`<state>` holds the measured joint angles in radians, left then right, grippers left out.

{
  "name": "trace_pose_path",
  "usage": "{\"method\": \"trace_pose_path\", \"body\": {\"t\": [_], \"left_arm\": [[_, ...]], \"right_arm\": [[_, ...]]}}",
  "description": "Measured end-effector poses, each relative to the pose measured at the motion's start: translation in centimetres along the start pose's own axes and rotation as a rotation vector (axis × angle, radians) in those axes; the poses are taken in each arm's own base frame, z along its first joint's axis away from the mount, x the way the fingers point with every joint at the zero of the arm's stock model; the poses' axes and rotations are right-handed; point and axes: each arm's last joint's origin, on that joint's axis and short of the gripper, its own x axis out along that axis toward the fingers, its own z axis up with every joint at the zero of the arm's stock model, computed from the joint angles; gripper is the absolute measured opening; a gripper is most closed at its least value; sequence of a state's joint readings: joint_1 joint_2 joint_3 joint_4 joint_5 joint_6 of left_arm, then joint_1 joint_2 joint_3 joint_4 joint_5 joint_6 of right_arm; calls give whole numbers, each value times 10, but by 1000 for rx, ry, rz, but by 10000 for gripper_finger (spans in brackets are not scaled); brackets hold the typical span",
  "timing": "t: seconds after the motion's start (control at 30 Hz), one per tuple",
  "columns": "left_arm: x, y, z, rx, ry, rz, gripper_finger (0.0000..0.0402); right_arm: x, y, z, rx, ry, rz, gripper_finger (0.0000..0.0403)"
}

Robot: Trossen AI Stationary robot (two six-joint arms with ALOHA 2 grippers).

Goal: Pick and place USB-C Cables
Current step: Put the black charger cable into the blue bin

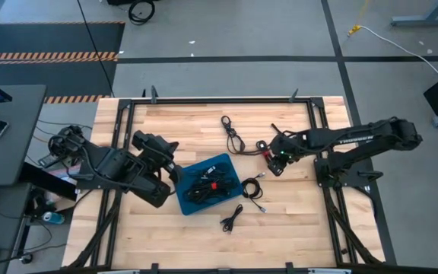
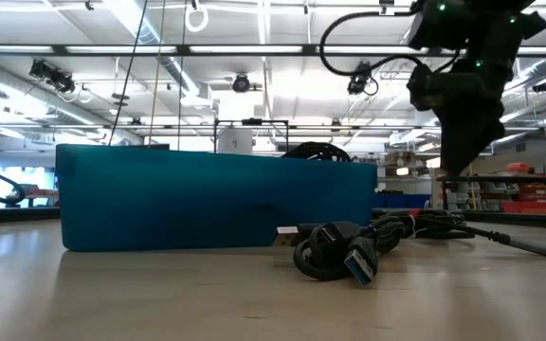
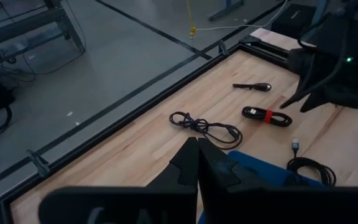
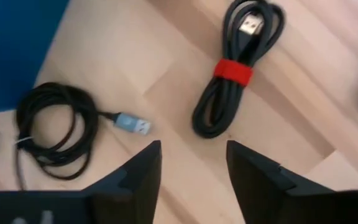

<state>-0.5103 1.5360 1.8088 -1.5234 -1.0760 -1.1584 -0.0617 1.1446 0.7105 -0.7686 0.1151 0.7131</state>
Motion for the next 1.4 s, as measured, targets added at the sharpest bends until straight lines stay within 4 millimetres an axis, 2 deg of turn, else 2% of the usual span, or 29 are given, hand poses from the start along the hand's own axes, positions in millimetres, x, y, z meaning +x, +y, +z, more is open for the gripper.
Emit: {"method": "trace_pose_path", "body": {"t": [0.17, 0.33, 0.57, 0.93, 1.03, 1.1, 1.2, 1.33, 1.4], "left_arm": [[4, 1, 2, -14, -1, 11, 5], [6, 1, 3, -2, 0, 20, 5], [6, 1, 2, 53, 29, 6, 5], [6, 1, 1, 101, 63, -12, 5], [6, 1, 1, 104, 65, -14, 5], [6, 0, 1, 104, 71, -17, 5], [6, 0, 1, 104, 72, -17, 5], [6, 0, 1, 104, 72, -17, 5], [6, 0, 1, 104, 72, -17, 5]], "right_arm": [[9, -6, 12, -1, -21, -27, 228], [25, -11, 24, 16, -14, -38, 248], [49, -14, 35, 40, 33, -22, 249], [86, -12, 35, 42, 139, -59, 245], [88, -12, 35, 51, 154, -62, 227], [86, -12, 36, 55, 159, -50, 199], [81, -11, 37, 57, 160, -18, 138], [70, -7, 39, 58, 154, 74, 37], [66, -6, 39, 54, 146, 94, 32]]}}
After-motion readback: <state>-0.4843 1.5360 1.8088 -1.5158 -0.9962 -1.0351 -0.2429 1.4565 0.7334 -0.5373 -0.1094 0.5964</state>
